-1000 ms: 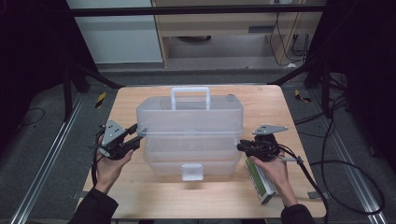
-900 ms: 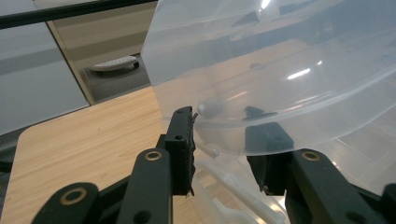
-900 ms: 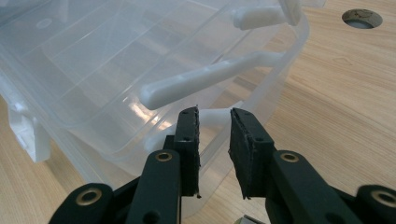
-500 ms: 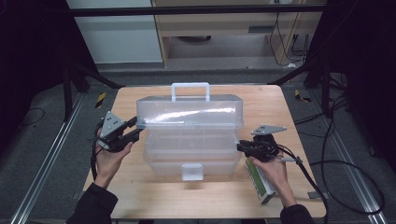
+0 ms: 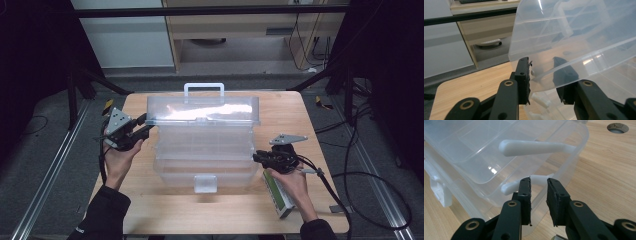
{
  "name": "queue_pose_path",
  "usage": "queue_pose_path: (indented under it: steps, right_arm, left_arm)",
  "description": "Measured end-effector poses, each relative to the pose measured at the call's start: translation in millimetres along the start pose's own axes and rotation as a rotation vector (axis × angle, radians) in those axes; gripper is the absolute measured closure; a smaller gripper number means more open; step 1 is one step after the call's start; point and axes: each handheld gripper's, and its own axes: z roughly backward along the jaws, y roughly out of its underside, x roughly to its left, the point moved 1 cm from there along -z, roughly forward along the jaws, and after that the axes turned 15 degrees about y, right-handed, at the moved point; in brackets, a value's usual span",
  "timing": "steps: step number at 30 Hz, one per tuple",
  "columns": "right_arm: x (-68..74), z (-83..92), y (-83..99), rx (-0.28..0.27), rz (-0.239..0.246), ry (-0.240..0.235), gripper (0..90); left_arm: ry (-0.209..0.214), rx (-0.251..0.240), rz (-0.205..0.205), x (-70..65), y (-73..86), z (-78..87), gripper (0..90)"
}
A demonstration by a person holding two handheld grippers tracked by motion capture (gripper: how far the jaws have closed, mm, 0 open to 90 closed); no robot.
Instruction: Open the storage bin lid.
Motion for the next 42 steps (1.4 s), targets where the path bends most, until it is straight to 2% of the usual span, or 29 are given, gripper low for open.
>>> queue_pose_path:
  steps: [1, 2, 11, 20, 28, 34, 42]
  right_arm:
    - [0.1, 0.0, 0.0, 0.001, -0.003, -0.002, 73.6]
    - [0.2, 0.1, 0.0, 0.001, -0.003, -0.003, 73.6]
    - [0.0, 0.1, 0.0, 0.0, -0.008, -0.007, 73.7]
    - [0.9, 1.0, -0.4, 0.007, -0.018, -0.006, 74.4]
    - [1.1, 1.8, -0.8, 0.006, -0.003, -0.005, 74.9]
    - [1.1, 1.7, -0.7, 0.005, -0.001, -0.005, 74.9]
    - [1.2, 1.7, -0.9, 0.004, 0.002, -0.004, 74.9]
  left_arm:
    - [-0.001, 0.0, 0.005, 0.9, -0.9, -0.7, 66.1]
    - [-0.006, -0.007, -0.02, 3.6, -2.6, -1.7, 66.2]
    - [-0.035, 0.006, -0.042, 4.5, -11.6, -5.8, 66.8]
    - [-0.04, 0.005, -0.026, 5.5, -15.2, -8.0, 66.8]
    - [-0.048, -0.002, -0.017, 8.7, -21.2, -12.2, 66.8]
    - [-0.068, 0.012, -0.038, 11.6, -28.3, -16.7, 67.5]
    - [-0.093, 0.021, -0.046, 15.7, -35.7, -23.1, 69.0]
